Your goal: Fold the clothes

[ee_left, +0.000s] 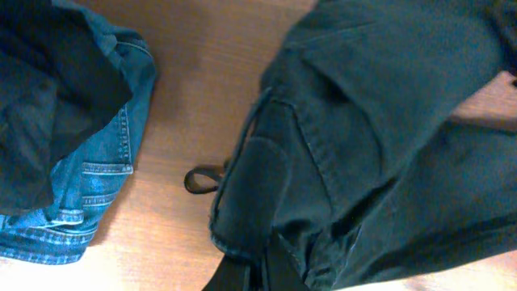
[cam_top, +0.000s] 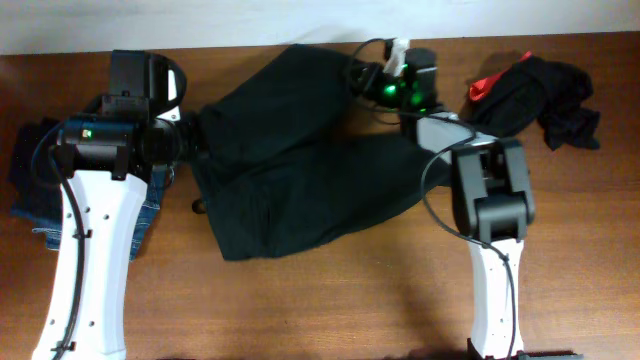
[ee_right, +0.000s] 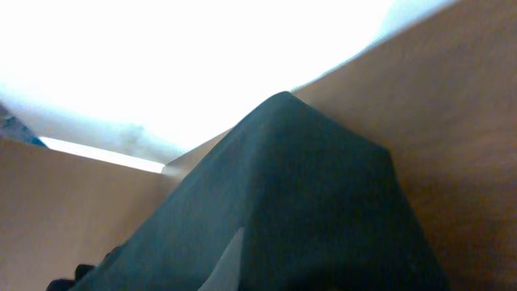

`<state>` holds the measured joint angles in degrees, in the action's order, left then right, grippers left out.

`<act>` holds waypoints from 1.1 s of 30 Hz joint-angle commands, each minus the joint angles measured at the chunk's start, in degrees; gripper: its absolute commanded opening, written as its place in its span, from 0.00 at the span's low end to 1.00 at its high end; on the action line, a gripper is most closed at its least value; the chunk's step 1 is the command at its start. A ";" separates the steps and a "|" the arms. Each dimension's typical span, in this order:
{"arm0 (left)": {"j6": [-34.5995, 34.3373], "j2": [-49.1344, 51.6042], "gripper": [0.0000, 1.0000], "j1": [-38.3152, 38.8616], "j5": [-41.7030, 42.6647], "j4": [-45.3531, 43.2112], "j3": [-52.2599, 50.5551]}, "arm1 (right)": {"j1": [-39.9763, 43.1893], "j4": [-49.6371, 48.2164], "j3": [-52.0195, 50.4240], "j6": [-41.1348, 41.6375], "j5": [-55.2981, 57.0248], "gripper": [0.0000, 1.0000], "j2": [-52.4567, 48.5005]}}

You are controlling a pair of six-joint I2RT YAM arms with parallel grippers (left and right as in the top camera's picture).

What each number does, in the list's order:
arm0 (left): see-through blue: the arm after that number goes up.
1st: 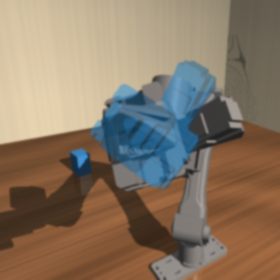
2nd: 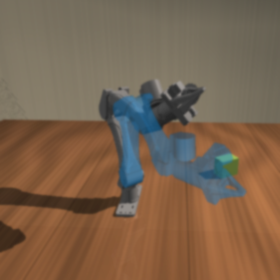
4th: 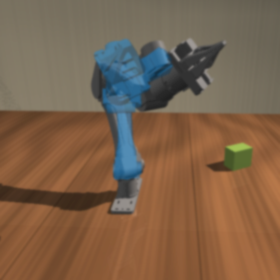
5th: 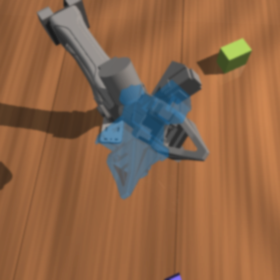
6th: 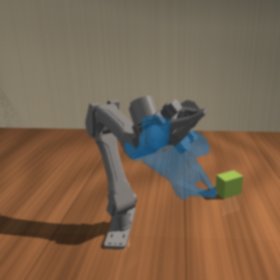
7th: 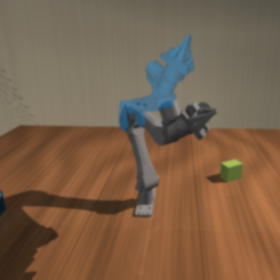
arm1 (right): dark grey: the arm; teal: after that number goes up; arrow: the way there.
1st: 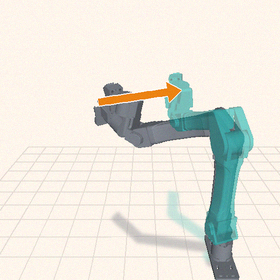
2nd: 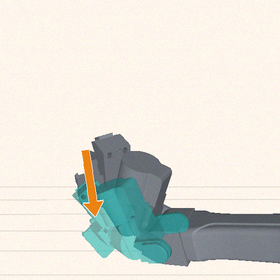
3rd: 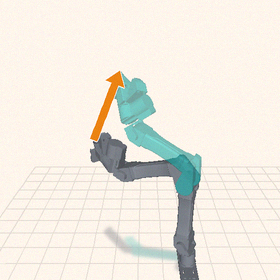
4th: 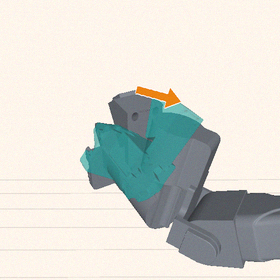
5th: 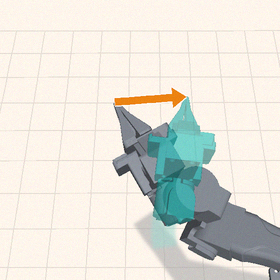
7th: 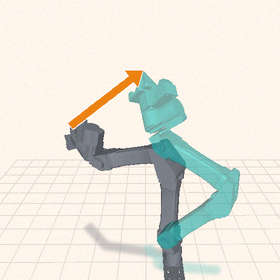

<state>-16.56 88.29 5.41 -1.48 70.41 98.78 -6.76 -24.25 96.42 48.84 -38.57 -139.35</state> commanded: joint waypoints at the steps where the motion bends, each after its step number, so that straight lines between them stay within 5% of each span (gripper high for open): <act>1: -0.55 -1.14 0.01 -0.15 -1.33 -1.33 0.37 | 5.03 0.50 0.28 -5.68 -4.81 0.04 7.87; 18: -0.24 11.37 0.05 -0.20 2.10 -6.97 0.37 | 12.63 44.04 0.28 -24.92 8.22 0.04 13.86; 28: 1.25 12.46 0.05 -0.74 0.20 -6.10 0.37 | 15.34 41.16 1.29 -28.09 5.66 0.04 18.78; 33: 2.29 12.46 0.04 -0.68 0.20 -5.03 0.37 | 18.18 48.30 6.05 -31.82 6.29 0.04 25.62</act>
<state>-15.84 101.41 6.02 3.05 64.27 98.78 6.31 22.70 97.19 21.30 -36.01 -121.36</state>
